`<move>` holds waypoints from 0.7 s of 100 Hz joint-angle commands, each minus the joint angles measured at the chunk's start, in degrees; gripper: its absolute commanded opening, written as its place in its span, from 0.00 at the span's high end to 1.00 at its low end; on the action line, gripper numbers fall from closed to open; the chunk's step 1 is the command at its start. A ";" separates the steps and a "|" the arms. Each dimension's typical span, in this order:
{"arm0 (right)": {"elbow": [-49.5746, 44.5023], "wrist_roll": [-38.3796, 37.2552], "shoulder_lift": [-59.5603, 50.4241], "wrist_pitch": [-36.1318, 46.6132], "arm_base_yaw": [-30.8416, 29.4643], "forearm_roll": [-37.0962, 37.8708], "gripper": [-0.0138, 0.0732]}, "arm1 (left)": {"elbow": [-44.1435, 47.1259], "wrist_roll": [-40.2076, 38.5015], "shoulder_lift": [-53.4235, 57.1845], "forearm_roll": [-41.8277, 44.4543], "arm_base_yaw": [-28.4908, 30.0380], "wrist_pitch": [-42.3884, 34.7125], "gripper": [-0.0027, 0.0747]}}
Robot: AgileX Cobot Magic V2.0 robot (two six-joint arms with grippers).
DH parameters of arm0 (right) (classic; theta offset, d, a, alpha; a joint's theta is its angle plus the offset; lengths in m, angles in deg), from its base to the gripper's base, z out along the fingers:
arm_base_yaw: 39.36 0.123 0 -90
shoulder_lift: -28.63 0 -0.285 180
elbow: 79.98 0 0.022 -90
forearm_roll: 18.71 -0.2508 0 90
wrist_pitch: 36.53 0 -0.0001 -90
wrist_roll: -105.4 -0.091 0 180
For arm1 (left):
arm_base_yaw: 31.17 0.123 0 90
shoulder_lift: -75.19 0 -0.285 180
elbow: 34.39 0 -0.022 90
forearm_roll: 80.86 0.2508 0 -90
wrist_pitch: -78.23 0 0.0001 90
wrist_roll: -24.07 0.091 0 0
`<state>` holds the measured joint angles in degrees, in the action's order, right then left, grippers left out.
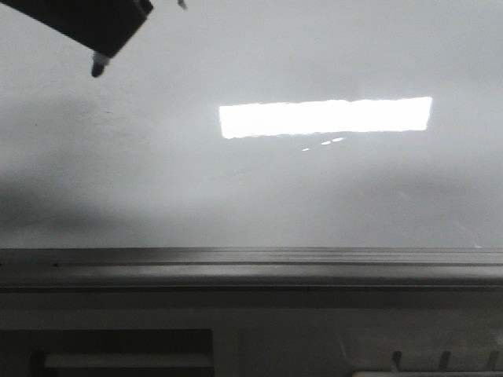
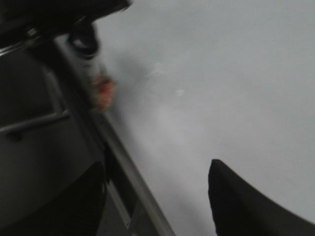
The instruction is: Write number 3 on whiteboard
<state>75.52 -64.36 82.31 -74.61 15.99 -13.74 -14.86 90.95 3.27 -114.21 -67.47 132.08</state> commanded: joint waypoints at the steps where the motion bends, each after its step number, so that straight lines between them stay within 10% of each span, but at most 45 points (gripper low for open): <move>1: 4.66 2.50 4.86 2.10 5.43 1.28 0.37 | -3.10 0.67 1.03 2.86 -0.60 -1.12 0.99; 70: 9.82 2.50 16.50 11.60 8.34 3.36 0.37 | -3.10 0.67 1.03 4.04 -0.60 8.96 0.99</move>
<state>83.13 -62.20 99.76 -68.76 24.24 -10.60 -15.91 91.78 3.27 -108.06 -67.50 141.20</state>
